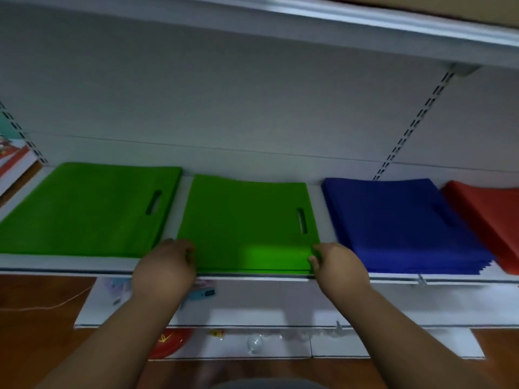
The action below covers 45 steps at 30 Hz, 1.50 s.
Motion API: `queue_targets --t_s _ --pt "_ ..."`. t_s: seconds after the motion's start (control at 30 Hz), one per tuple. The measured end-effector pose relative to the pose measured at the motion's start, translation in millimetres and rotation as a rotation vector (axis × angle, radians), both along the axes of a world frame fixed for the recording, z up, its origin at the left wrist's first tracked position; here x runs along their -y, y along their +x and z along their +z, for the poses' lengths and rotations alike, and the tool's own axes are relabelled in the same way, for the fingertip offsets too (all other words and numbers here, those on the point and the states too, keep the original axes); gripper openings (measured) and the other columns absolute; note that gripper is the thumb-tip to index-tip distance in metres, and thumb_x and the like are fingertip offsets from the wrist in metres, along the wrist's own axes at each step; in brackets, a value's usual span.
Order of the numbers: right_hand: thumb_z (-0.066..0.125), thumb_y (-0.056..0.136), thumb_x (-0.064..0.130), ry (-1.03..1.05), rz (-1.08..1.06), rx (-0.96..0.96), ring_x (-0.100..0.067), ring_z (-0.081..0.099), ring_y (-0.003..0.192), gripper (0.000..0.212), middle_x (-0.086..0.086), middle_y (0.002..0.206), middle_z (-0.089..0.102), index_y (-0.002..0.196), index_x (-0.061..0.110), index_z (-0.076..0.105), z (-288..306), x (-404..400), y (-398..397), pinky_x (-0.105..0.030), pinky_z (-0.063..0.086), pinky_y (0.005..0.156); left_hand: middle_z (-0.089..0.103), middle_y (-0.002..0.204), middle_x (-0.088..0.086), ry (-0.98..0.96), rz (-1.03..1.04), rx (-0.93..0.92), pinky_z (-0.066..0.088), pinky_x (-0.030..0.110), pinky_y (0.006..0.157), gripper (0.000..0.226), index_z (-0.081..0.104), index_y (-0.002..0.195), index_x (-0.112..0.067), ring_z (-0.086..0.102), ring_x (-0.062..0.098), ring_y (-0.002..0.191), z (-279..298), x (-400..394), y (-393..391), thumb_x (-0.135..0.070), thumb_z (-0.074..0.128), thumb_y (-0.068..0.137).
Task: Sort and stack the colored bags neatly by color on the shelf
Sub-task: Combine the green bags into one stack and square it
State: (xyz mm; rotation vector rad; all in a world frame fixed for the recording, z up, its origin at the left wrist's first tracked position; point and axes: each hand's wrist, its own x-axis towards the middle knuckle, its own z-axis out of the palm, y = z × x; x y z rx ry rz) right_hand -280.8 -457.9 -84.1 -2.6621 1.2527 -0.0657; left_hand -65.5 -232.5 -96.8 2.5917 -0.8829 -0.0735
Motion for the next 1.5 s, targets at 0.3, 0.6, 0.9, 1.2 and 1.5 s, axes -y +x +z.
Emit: queue_targets --t_s 0.3,0.6,0.9,1.2,1.5 --pt "0.051 0.096 0.036 -0.031 0.044 -0.007 -0.024 0.057 0.08 0.023 -0.005 0.102 0.056 0.1 0.017 0.063 2 1 5 -0.031 0.044 0.06 0.057 0.1 0.015 0.017 0.003 0.019 0.045 0.03 0.057 0.027 0.072 0.109 -0.017 0.06 0.034 0.065 2 1 -8 -0.025 0.056 0.089" --pt "0.053 0.097 0.039 0.125 0.338 0.201 -0.025 0.061 0.104 0.038 -0.005 0.12 0.061 0.13 0.022 0.059 22 -86 91 -0.031 0.047 0.081 0.06 0.065 -0.002 -0.147 0.095 -0.078 0.037 0.027 0.052 0.035 0.061 0.126 -0.025 0.058 0.019 0.062 7 -60 28 -0.03 0.061 0.091" --pt "0.047 0.097 0.052 0.368 0.422 -0.044 -0.029 0.057 0.116 0.068 -0.006 0.134 0.056 0.15 0.051 0.005 22 -180 214 -0.038 0.05 0.092 0.058 0.053 0.001 -0.021 0.162 -0.342 0.036 0.027 0.048 0.063 0.033 0.151 -0.033 0.059 0.016 0.056 9 -149 124 -0.032 0.058 0.093" --pt "0.043 0.099 0.049 0.203 0.239 0.063 -0.024 0.06 0.102 0.038 -0.005 0.127 0.049 0.127 0.027 0.058 0 -220 209 -0.031 0.049 0.082 0.072 0.078 0.008 -0.541 0.234 -0.82 0.042 0.034 0.051 0.032 0.053 0.127 -0.031 0.054 0.021 0.051 -5 -189 125 -0.013 0.048 0.102" --pt "0.064 0.089 0.02 0.047 0.256 0.487 -0.025 0.065 0.085 0.023 -0.005 0.107 0.068 0.111 0.015 0.069 3 -201 184 -0.027 0.048 0.066 0.067 0.084 0.005 -0.545 0.455 -0.436 0.041 0.026 0.054 0.017 0.064 0.105 -0.028 0.053 0.023 0.056 11 -199 131 -0.016 0.06 0.094"
